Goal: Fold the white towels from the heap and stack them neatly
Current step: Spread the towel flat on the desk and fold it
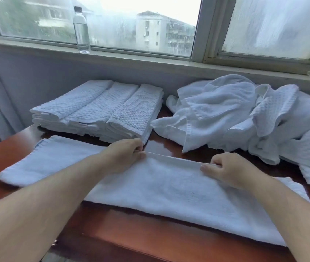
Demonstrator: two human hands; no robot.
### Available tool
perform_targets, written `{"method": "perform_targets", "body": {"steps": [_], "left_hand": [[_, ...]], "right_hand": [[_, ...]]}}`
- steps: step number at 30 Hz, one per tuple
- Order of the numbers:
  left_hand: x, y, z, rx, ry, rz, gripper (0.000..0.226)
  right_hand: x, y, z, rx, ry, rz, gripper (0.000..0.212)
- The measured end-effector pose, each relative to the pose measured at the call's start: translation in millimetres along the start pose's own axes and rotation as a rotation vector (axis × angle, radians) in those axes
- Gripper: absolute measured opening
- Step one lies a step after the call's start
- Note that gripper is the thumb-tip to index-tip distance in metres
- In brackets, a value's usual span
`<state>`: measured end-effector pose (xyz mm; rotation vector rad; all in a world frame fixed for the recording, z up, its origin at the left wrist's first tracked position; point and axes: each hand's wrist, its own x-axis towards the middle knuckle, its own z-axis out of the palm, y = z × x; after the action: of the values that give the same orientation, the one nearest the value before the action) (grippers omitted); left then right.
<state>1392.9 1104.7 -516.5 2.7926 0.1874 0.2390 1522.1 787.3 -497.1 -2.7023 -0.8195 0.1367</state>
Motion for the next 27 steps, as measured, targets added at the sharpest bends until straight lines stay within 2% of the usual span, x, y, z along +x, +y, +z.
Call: {"method": "perform_targets", "body": {"steps": [4, 7, 9, 12, 15, 17, 19, 21, 23, 25, 27], "left_hand": [[5, 1, 7, 0.037, 0.092, -0.073, 0.028], [4, 6, 4, 0.094, 0.085, -0.094, 0.022], [2, 13, 5, 0.161, 0.143, -0.05, 0.017], [-5, 43, 13, 0.155, 0.197, 0.092, 0.027], [-11, 92, 27, 0.051, 0.074, 0.303, 0.046], [-5, 126, 40, 0.011, -0.021, 0.358, 0.055], [8, 153, 54, 0.027, -0.085, 0.375, 0.051], [23, 175, 65, 0.056, -0.12, 0.364, 0.044], [33, 190, 76, 0.049, -0.139, 0.354, 0.046], [37, 200, 88, 0.047, -0.138, 0.372, 0.051], [38, 202, 96, 0.06, -0.13, 0.384, 0.052]], "right_hand": [[-5, 15, -3, -0.029, 0.191, 0.02, 0.042], [-6, 18, 2, -0.072, 0.182, 0.047, 0.043], [-9, 26, 4, -0.073, 0.179, 0.068, 0.047], [-16, 42, 0, -0.053, 0.203, 0.084, 0.051], [-27, 65, -10, -0.035, 0.23, 0.111, 0.055], [-37, 88, -21, 0.02, 0.234, 0.171, 0.059], [-48, 110, -34, 0.046, 0.186, 0.21, 0.06], [-58, 129, -41, 0.054, 0.126, 0.236, 0.053], [-63, 142, -45, 0.055, 0.097, 0.263, 0.036], [-63, 149, -47, 0.102, 0.142, 0.289, 0.019], [-63, 152, -50, 0.198, 0.26, 0.311, 0.009]]}}
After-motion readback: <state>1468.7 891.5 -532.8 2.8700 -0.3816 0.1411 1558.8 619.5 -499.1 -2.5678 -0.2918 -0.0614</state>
